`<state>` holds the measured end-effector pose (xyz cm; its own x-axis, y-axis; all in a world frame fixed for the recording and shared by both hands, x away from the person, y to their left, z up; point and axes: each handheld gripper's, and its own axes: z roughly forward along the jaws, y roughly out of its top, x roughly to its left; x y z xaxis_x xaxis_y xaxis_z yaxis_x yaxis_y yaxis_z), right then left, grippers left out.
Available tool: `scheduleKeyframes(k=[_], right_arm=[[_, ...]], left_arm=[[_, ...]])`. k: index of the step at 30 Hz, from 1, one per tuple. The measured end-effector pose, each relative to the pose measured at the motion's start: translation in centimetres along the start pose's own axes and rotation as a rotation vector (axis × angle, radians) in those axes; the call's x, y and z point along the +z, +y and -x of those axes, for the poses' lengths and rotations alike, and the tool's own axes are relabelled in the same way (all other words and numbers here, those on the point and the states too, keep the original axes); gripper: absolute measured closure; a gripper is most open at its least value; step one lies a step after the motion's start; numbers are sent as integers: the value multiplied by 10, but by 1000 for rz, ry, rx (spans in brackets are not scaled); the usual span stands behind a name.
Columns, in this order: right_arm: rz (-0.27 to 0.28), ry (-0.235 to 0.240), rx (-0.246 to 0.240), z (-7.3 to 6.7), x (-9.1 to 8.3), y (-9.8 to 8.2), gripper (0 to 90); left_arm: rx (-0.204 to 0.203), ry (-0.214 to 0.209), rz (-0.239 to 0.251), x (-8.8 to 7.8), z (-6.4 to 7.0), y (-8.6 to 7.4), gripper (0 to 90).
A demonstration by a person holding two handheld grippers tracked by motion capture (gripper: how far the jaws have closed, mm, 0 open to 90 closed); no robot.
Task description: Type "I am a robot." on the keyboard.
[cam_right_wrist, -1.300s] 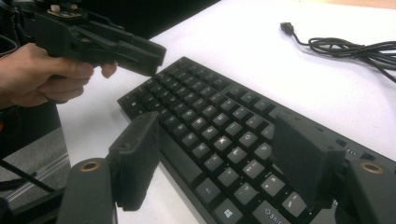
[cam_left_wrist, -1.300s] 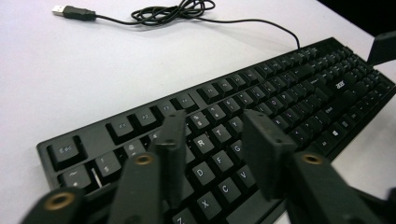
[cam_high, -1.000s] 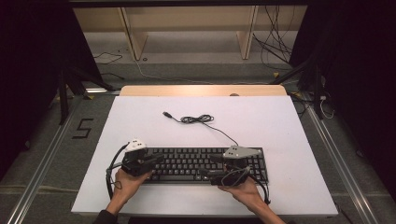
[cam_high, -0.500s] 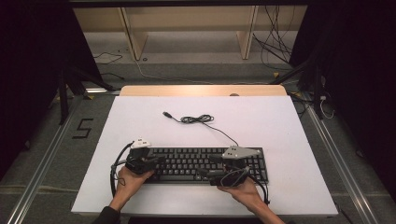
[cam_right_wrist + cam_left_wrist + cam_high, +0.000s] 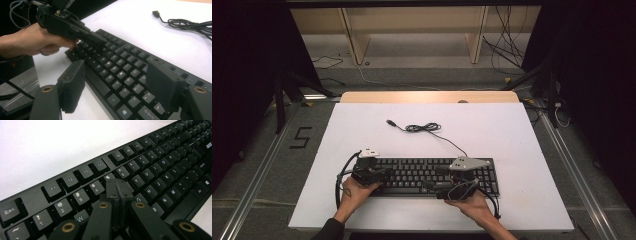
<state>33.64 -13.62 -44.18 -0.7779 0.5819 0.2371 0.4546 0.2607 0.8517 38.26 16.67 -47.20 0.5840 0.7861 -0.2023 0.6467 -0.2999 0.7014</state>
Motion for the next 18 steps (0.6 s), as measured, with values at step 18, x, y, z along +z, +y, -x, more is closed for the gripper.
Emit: scheduleKeyframes(k=[18], right_arm=[[4, -6, 1, 1, -1, 1, 326]], left_arm=[[5, 5, 18, 0, 1, -1, 867]])
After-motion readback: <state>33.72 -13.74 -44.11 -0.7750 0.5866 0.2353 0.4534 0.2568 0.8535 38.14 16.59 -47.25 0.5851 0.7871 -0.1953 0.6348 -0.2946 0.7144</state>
